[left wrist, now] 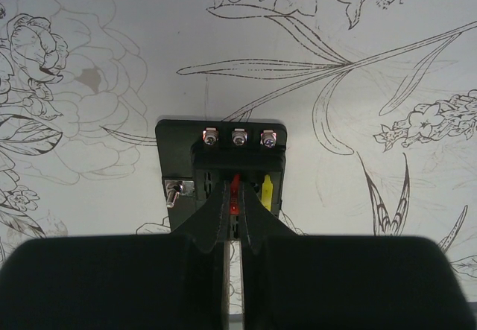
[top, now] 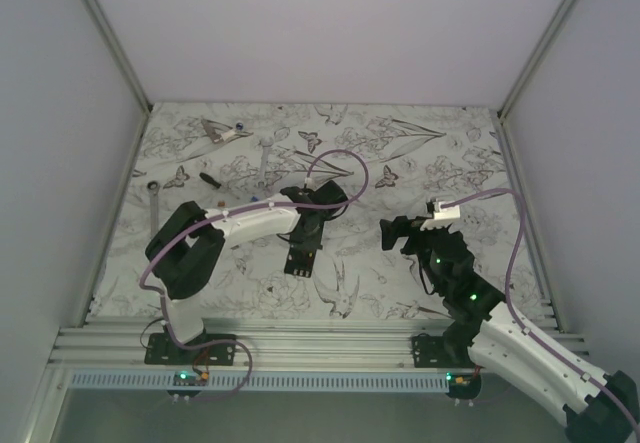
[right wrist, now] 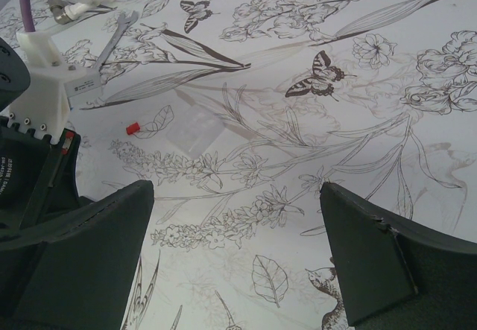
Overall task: Snap on the fuse box
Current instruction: Install the fuse at the fuse box base.
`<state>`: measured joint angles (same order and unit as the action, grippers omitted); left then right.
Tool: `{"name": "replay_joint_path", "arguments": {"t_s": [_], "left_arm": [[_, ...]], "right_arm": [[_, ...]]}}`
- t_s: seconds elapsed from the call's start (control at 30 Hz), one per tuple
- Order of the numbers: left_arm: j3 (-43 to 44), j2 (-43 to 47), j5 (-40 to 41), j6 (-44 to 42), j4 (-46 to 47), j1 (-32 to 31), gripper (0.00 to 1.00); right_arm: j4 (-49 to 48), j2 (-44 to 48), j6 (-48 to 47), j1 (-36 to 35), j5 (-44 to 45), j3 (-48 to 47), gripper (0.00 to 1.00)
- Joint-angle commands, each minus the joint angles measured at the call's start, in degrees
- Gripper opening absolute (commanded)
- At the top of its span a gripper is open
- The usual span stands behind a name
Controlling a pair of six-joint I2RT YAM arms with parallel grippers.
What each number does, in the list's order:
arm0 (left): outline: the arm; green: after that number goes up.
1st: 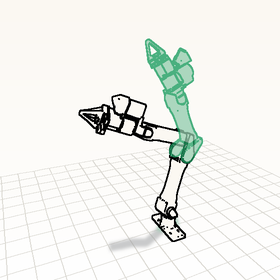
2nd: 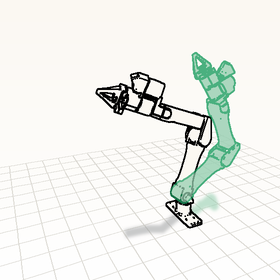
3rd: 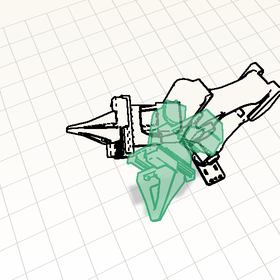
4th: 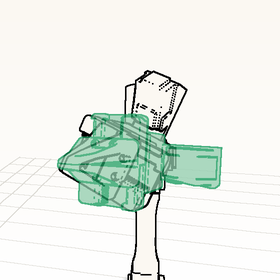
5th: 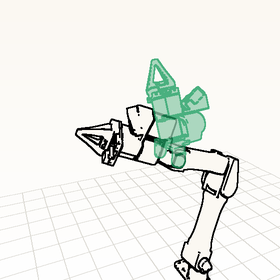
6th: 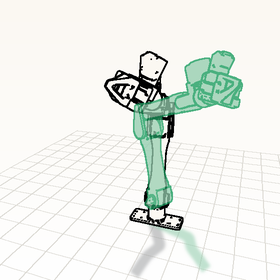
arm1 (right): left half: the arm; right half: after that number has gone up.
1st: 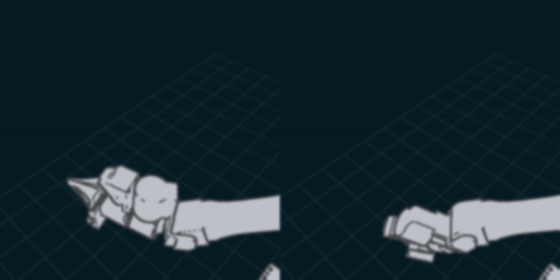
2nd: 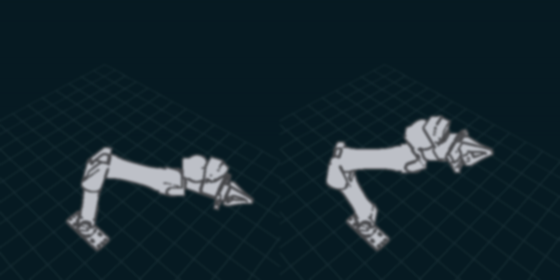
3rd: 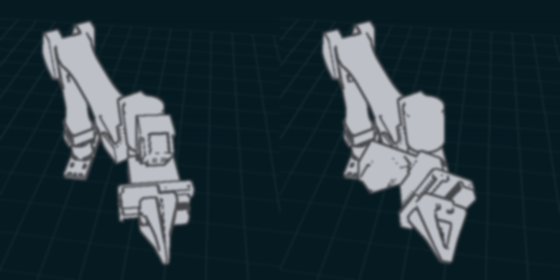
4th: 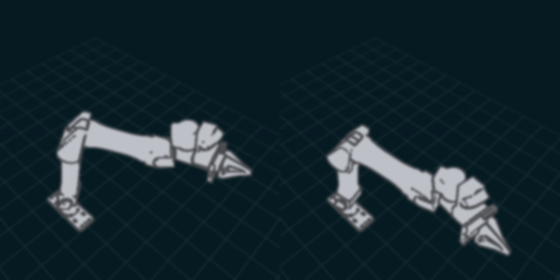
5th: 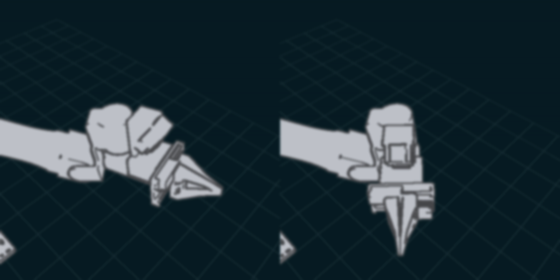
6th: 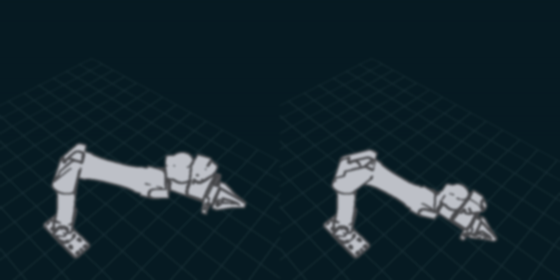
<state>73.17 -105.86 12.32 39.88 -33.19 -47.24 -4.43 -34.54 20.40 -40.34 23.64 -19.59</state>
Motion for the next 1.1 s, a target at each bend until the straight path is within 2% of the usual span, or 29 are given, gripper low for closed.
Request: {"name": "replay_joint_path", "arguments": {"t_s": [0.0,0.3,0.63,0.8,0.93,1.07], "left_arm": [[-1.8,-2.4,-0.2,1.3,-0.1,0.3,0.00],[-4.0,-5.0,-1.0,2.2,0.2,0.4,0.00],[-2.9,-14.2,-3.4,3.6,-0.1,0.5,0.00],[-2.0,-10.2,-2.2,4.1,-0.6,0.5,0.00],[0.8,-5.1,0.3,3.8,-3.1,0.5,0.07],[4.7,-2.5,2.7,2.7,-6.0,0.5,0.19]], "right_arm": [[-0.6,0.6,1.2,0.3,0.1,-0.5,1.00],[-0.7,0.3,1.1,0.3,0.1,-0.4,1.00],[-1.1,-0.5,1.2,0.3,-0.1,-0.5,1.00],[-1.0,0.0,1.2,0.3,0.0,-0.4,1.00],[-1.1,-0.2,1.3,0.3,-0.1,-0.4,1.00],[-1.1,-0.2,1.3,0.3,-0.1,-0.4,1.00]]}}
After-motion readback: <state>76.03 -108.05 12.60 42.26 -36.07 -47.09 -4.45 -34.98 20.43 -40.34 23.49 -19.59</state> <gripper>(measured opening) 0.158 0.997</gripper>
